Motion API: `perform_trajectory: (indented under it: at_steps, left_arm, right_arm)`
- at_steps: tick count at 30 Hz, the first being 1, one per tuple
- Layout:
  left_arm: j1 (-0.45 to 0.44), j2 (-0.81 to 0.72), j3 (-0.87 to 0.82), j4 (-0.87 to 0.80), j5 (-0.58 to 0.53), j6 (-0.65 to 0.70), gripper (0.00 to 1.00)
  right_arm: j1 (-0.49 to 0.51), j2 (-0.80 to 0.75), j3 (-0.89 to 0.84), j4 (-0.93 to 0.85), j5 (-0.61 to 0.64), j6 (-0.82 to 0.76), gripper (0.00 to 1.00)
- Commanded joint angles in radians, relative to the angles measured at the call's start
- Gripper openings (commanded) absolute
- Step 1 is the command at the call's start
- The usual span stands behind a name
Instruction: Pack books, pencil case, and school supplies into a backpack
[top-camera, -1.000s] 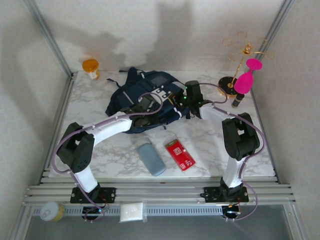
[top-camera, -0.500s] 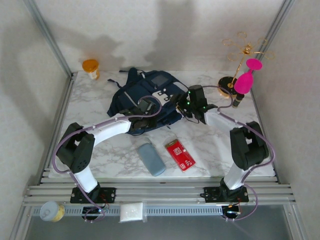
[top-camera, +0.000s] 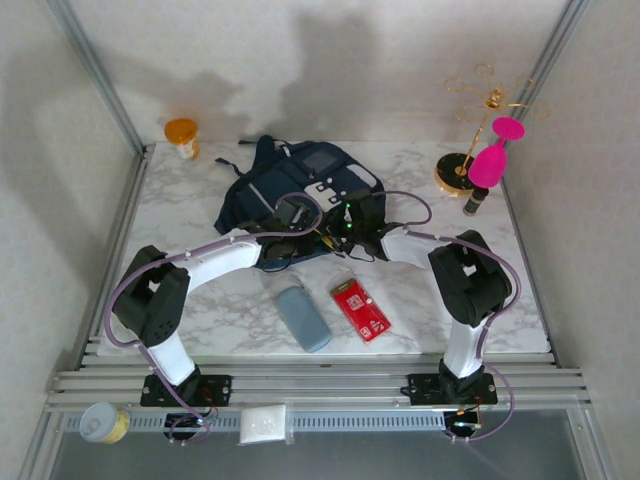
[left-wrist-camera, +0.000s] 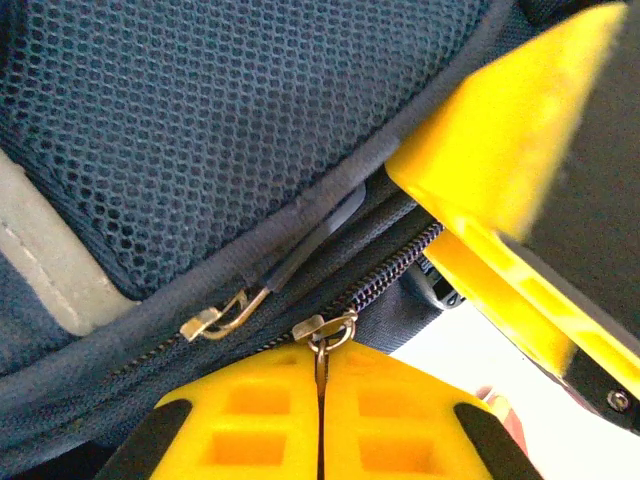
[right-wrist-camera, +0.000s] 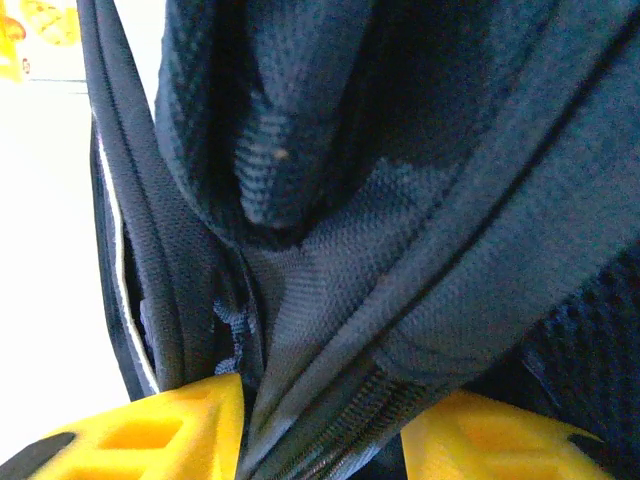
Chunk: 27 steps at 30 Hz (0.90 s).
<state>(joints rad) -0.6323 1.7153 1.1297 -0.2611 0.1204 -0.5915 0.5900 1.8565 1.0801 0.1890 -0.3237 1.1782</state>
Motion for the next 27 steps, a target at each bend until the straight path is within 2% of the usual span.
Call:
perform_trajectory:
  at_steps: [1,6,8,10,15,20,22,24,25,26,27]
  left_arm:
    - [-0.007,-0.054,0.005,0.07,0.048,-0.001,0.0]
    - [-0.007,-0.07,0.016,0.003,-0.021,0.02,0.0]
    - [-0.006,-0.091,0.019,-0.039,-0.07,0.036,0.0]
    - [-0.003,-0.125,0.012,-0.078,-0.09,0.069,0.0]
    - [0.02,-0.192,-0.008,-0.213,-0.195,0.116,0.0]
    - [0.039,-0.216,-0.055,-0.214,-0.178,0.128,0.0]
    - [0.036,-0.207,-0.053,-0.183,-0.139,0.116,0.0]
    - [0.036,-0.194,-0.046,-0.152,-0.117,0.096,0.0]
    - [0.034,-0.187,-0.039,-0.136,-0.101,0.083,0.0]
    - [0.032,-0.181,-0.036,-0.116,-0.087,0.072,0.0]
    - [0.027,-0.177,-0.036,-0.084,-0.065,0.065,0.0]
  right_arm:
    - [0.005,0.022,0.053,0.049,0.089,0.006,0.34]
    - [-0.013,-0.004,0.085,-0.003,0.127,-0.082,0.05]
    - [-0.037,-0.034,0.071,-0.011,0.1,-0.118,0.0]
    - [-0.078,-0.082,0.035,0.012,0.025,-0.159,0.0]
    - [-0.202,-0.153,0.023,-0.098,-0.151,-0.317,0.0]
    - [-0.324,-0.091,0.146,-0.231,-0.263,-0.463,0.0]
    - [-0.336,-0.072,0.19,-0.263,-0.197,-0.48,0.0]
    - [-0.317,-0.085,0.2,-0.289,-0.045,-0.474,0.0]
    - [-0.301,-0.099,0.186,-0.277,-0.012,-0.466,0.01]
    - [-0.288,-0.104,0.177,-0.257,-0.022,-0.46,0.1]
    - [-0.275,-0.103,0.177,-0.26,-0.031,-0.445,0.25]
